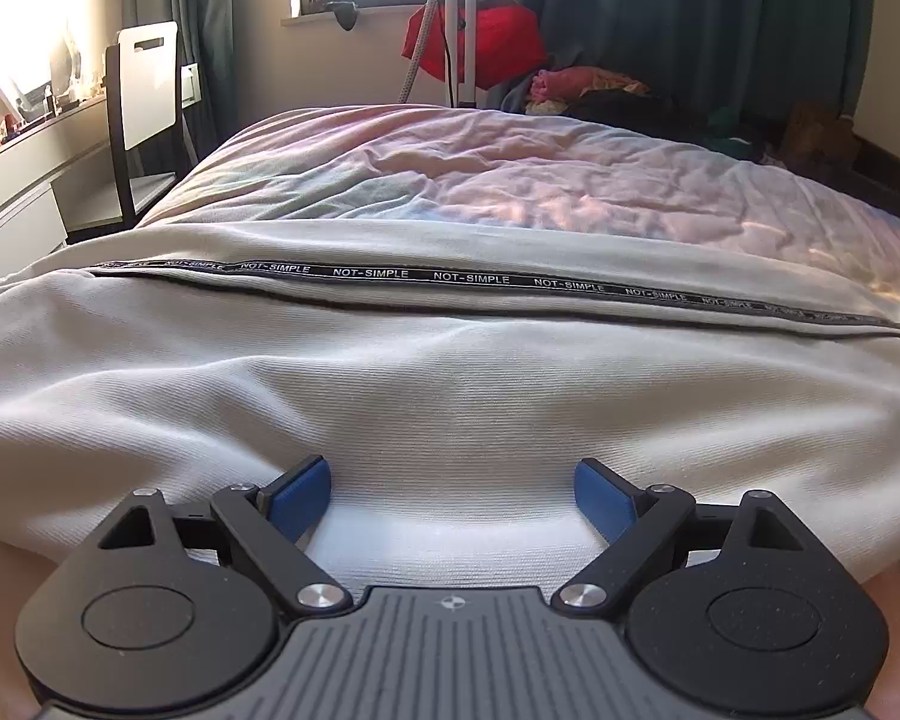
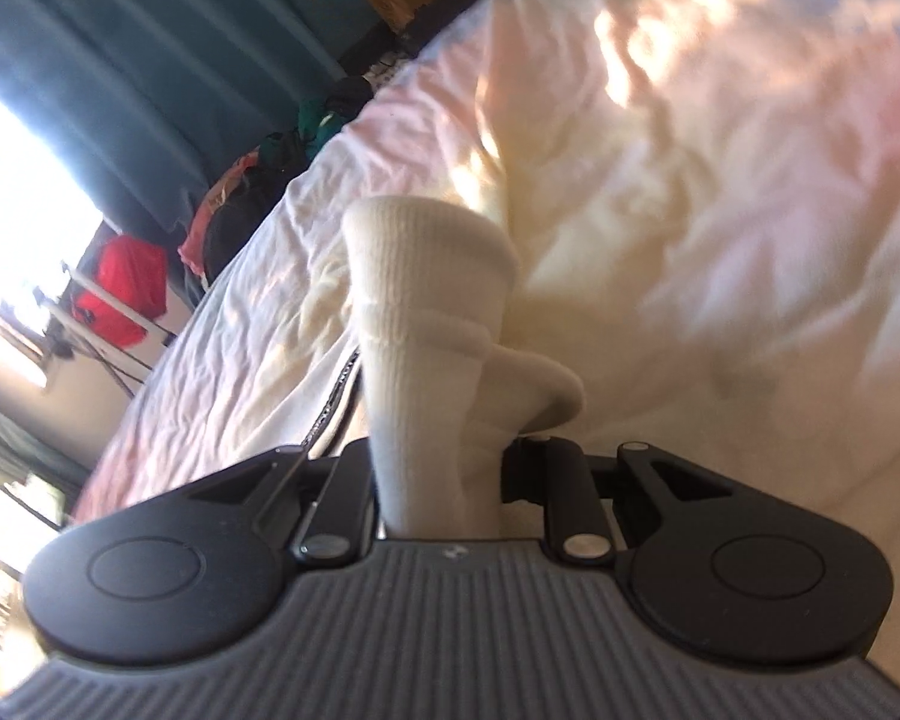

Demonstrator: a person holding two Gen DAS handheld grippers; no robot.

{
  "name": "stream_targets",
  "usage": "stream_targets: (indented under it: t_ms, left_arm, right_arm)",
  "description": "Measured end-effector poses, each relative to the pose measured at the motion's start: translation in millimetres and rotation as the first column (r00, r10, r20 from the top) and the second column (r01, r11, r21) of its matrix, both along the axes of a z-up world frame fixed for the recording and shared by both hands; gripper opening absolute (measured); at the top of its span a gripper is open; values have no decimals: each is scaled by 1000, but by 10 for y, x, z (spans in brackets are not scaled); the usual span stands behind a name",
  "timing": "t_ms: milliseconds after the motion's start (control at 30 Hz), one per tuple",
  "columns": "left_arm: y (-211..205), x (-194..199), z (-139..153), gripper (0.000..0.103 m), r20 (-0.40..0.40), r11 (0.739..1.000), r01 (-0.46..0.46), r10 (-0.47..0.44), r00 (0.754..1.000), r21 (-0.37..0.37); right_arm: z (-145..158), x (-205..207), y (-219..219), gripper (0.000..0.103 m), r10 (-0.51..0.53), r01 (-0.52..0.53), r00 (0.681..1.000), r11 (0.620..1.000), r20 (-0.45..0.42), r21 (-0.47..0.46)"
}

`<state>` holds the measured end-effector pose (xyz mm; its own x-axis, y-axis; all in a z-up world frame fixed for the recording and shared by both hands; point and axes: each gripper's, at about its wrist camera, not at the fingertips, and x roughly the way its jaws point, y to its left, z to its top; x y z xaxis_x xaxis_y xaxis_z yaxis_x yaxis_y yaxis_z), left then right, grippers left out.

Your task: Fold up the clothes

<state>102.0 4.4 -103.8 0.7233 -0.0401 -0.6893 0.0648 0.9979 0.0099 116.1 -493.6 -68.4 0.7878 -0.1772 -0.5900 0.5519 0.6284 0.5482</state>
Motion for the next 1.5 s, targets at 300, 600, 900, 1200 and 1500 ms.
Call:
stream_targets:
  t_ms: [300, 600, 900, 1200, 1500]
  left_arm:
    - [-7, -68, 92, 90, 34, 1000, -10, 10, 999, -9]
    - [111, -170, 264, 90, 96, 998, -53, 55, 994, -25]
    - [251, -224, 377, 90, 131, 990, -85, 99, 986, -114]
    - [472, -203, 424, 91, 145, 965, -147, 181, 973, -218]
    - [710, -247, 550, 91, 158, 935, -129, 190, 969, -332]
  right_arm:
    - [641, 64, 1254, 21, 235, -179, 972, 754, 5, -632]
    - [48, -168, 3177, 21, 661, -511, 697, 185, -278, -840]
    - [-268, -184, 3453, 22, 689, -585, 621, 93, -372, -805]
    - [-325, -102, 3827, 26, 791, -654, 528, 147, -309, -742]
    - [103, -3, 3070, 75, 899, -868, 437, 421, -3, -264]
